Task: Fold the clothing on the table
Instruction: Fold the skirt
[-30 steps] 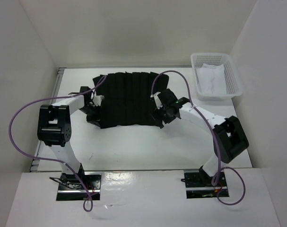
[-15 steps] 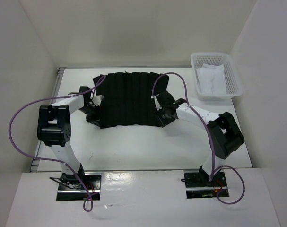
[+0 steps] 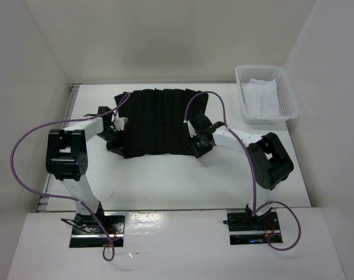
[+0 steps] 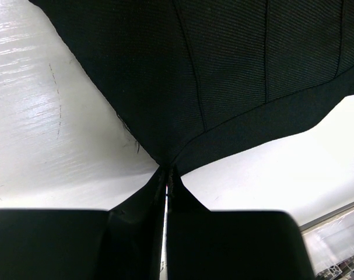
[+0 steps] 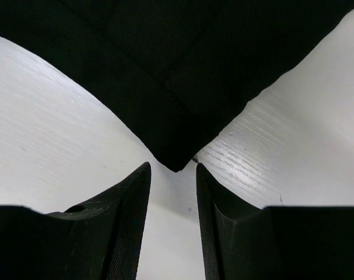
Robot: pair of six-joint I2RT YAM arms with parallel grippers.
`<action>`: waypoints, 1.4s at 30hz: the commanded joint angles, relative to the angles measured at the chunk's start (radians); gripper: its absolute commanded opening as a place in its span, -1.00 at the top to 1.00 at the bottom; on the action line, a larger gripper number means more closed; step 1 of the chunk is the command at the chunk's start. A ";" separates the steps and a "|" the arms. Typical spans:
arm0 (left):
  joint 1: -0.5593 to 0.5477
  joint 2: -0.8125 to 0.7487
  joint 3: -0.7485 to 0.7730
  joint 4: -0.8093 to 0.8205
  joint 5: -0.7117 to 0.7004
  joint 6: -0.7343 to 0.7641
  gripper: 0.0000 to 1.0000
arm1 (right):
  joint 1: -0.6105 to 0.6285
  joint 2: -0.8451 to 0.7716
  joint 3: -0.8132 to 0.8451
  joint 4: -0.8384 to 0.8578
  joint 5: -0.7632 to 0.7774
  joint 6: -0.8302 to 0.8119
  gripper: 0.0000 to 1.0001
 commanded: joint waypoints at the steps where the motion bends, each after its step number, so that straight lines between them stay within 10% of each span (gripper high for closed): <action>1: 0.004 -0.008 -0.006 0.009 0.036 0.012 1.00 | -0.005 0.001 0.044 0.066 -0.027 0.024 0.15; 42: 0.004 -0.008 -0.006 -0.001 0.045 0.022 1.00 | -0.157 -0.022 0.041 0.080 -0.243 0.003 0.05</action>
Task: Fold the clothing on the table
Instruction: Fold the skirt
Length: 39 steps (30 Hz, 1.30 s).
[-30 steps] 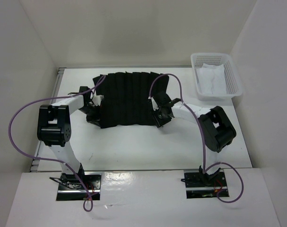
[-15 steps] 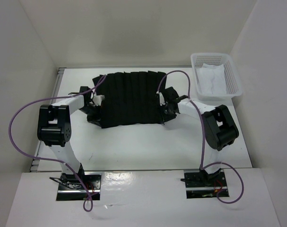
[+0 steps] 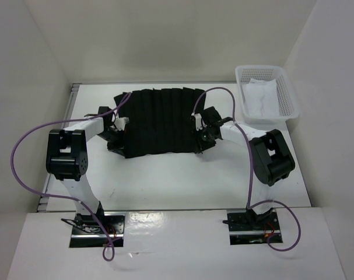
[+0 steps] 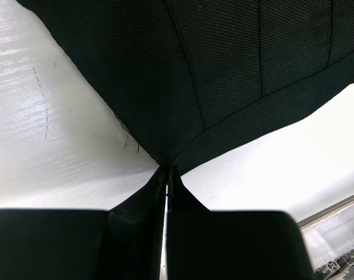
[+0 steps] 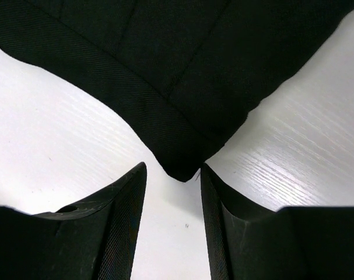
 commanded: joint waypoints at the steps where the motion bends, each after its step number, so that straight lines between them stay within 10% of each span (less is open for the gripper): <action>1: 0.004 -0.008 -0.006 -0.001 0.021 0.019 1.00 | -0.028 -0.049 0.022 0.019 -0.024 -0.001 0.05; 26: 0.004 -0.008 -0.015 -0.001 0.021 0.028 1.00 | -0.040 0.078 0.077 0.048 -0.047 0.028 -0.01; 39: 0.004 -0.018 -0.015 -0.010 0.044 0.051 1.00 | -0.040 0.088 0.097 0.011 -0.057 0.001 1.00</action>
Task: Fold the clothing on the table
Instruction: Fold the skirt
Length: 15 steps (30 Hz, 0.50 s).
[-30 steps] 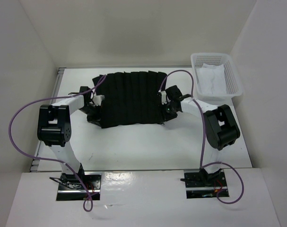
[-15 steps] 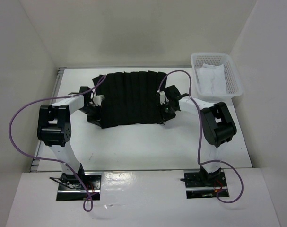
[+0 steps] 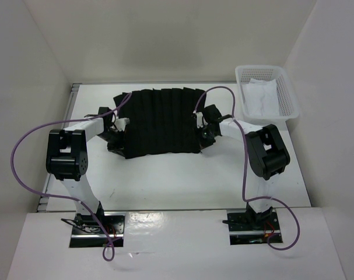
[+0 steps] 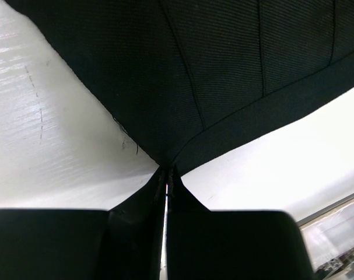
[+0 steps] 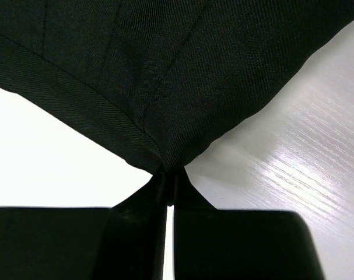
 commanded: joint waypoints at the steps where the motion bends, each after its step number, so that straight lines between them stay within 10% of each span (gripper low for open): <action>1: 0.005 -0.018 -0.007 -0.024 0.038 0.053 1.00 | -0.001 0.001 0.045 -0.023 -0.006 -0.023 1.00; 15: 0.005 -0.272 0.085 -0.191 0.018 0.178 1.00 | 0.008 -0.160 0.194 -0.296 0.012 -0.137 1.00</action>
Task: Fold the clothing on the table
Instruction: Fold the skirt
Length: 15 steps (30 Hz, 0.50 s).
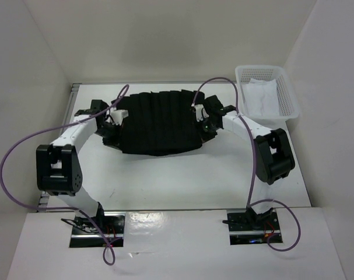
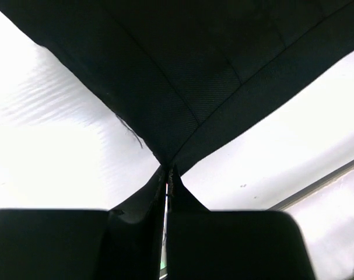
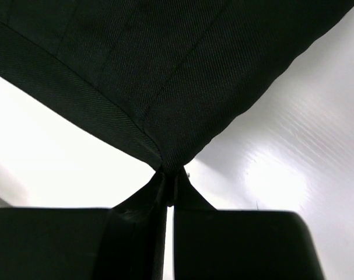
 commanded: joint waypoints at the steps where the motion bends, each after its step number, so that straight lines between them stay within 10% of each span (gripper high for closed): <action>1: 0.005 -0.112 0.056 -0.080 -0.021 0.058 1.00 | 0.007 -0.115 0.081 -0.112 0.012 -0.056 1.00; 15: 0.005 -0.317 0.025 -0.152 -0.042 0.132 1.00 | 0.100 -0.221 0.090 -0.375 -0.066 -0.186 1.00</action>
